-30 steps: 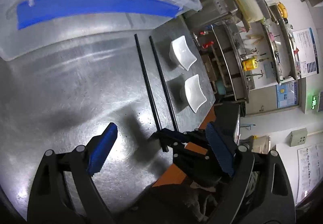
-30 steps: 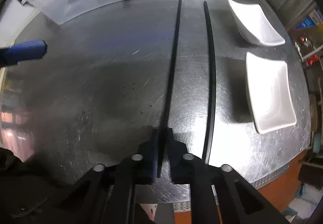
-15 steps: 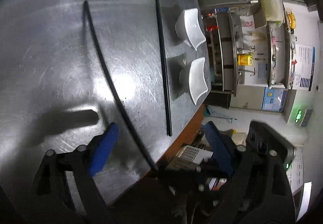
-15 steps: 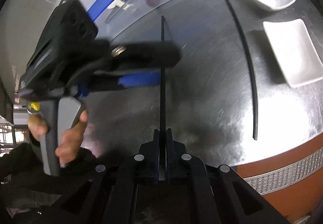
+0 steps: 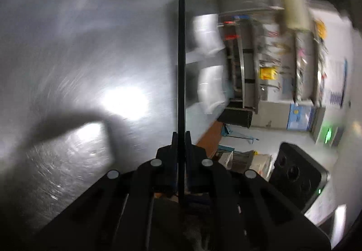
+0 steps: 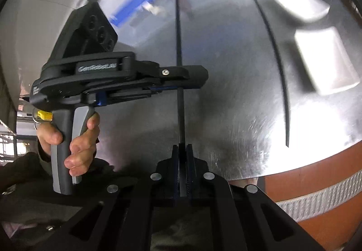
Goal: Organize utensils
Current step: 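Pinch the chopstick with the left gripper while the right gripper carries it into the box, then open both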
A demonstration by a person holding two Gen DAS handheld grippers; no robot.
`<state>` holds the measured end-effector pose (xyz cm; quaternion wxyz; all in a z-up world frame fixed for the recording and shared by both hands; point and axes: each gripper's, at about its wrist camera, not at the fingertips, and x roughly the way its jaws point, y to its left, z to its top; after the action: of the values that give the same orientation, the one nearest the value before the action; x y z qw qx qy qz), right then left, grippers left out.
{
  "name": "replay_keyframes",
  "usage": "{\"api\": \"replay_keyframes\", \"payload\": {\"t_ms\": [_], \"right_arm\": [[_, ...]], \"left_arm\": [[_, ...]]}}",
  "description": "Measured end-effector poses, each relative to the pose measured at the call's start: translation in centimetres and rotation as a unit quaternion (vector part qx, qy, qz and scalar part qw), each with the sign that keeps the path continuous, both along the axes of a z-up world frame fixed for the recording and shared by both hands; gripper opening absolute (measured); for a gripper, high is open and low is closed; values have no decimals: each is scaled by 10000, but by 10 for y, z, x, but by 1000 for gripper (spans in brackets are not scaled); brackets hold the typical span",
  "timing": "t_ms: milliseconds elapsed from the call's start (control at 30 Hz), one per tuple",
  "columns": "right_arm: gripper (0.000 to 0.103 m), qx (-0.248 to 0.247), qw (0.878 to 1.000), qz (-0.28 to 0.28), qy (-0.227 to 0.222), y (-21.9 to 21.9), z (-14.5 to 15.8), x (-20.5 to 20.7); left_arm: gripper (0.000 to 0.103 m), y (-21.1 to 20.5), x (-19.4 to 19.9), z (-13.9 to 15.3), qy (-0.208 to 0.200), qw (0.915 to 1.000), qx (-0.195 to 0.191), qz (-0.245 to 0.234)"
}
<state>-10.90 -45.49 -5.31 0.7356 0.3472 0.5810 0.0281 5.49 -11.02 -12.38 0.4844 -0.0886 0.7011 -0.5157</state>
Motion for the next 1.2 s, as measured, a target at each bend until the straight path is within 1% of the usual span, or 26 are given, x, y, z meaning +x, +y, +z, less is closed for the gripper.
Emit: {"api": "replay_keyframes", "payload": {"t_ms": [67, 133, 167, 233, 267, 333, 367, 400, 467, 533, 600, 633, 667, 733, 767, 800, 867, 900, 933, 967, 1000, 1033, 1067, 1100, 1167, 1200], "right_arm": [[8, -292, 9990, -3, -334, -4, 34, -2], [8, -648, 9956, 57, -680, -10, 66, 7], [8, -808, 9931, 98, -841, -14, 80, 14], [8, -1135, 9863, 182, -1185, -25, 108, 37], [8, -1284, 9824, 219, -1340, -30, 120, 51], [8, -1504, 9757, 302, -1564, -44, 141, 85], [8, -1674, 9717, 313, -1638, -52, 150, 105], [8, -1828, 9685, 355, -1656, -58, 156, 127], [8, -1953, 9657, 479, -1641, -72, 156, 171], [8, -1874, 9690, 556, -1510, -87, 144, 202], [8, -1662, 9774, 588, -1164, -100, 113, 239], [8, -1585, 9801, 606, -1026, -104, 100, 249], [8, -1481, 9836, 637, -808, -108, 81, 261], [8, -1267, 9884, 699, -455, -113, 48, 271], [8, -1158, 9901, 754, -264, -114, 30, 276], [8, -1081, 9909, 800, -108, -115, 16, 282], [8, -956, 9914, 865, 217, -116, -9, 289], [8, -906, 9915, 869, 341, -116, -17, 291], [8, -873, 9913, 872, 461, -115, -24, 293], [8, -790, 9910, 879, 623, -115, -34, 296], [8, -709, 9915, 844, 698, -115, -39, 297], [8, -622, 9920, 795, 757, -115, -44, 297], [9, -604, 9921, 766, 789, -116, -48, 297], [9, -717, 9920, 754, 720, -112, -40, 293], [10, -987, 9920, 680, 400, -111, -15, 280], [14, -1080, 9916, 671, 246, -111, -1, 272]], "left_arm": [[4, -6, 1, 40, -361, 9984, -433, -97], [4, -13, 8, 78, -695, 9940, -831, -151], [4, -18, 17, 100, -888, 9907, -1026, -133], [4, -27, 38, 132, -1177, 9849, -1270, -25], [4, -33, 55, 153, -1377, 9806, -1389, 85], [4, -49, 89, 183, -1715, 9733, -1499, 269], [4, -53, 103, 191, -1789, 9718, -1492, 376], [5, -60, 126, 200, -1864, 9707, -1457, 425], [5, -71, 159, 203, -1850, 9719, -1333, 576], [5, -82, 191, 193, -1825, 9745, -1081, 729], [5, -93, 221, 165, -1620, 9805, -714, 850], [5, -98, 232, 152, -1526, 9828, -527, 900], [5, -103, 243, 129, -1366, 9862, -286, 896], [5, -110, 248, 95, -1141, 9897, 56, 862], [5, -114, 251, 73, -972, 9914, 275, 828], [5, -115, 252, 61, -882, 9920, 382, 821], [5, -123, 253, 31, -666, 9925, 713, 733], [5, -123, 252, 22, -590, 9922, 832, 722], [5, -122, 254, 11, -507, 9913, 979, 724], [5, -123, 255, -1, -372, 9893, 1231, 687], [5, -125, 255, -7, -322, 9878, 1387, 638], [5, -127, 251, -15, -345, 9848, 1618, 525], [5, -127, 249, -17, -389, 9831, 1725, 475], [7, -127, 248, -18, -461, 9808, 1846, 428], [23, -126, 244, -7, -746, 9787, 1863, 437], [51, -126, 244, 3, -954, 9775, 1828, 446]]}}
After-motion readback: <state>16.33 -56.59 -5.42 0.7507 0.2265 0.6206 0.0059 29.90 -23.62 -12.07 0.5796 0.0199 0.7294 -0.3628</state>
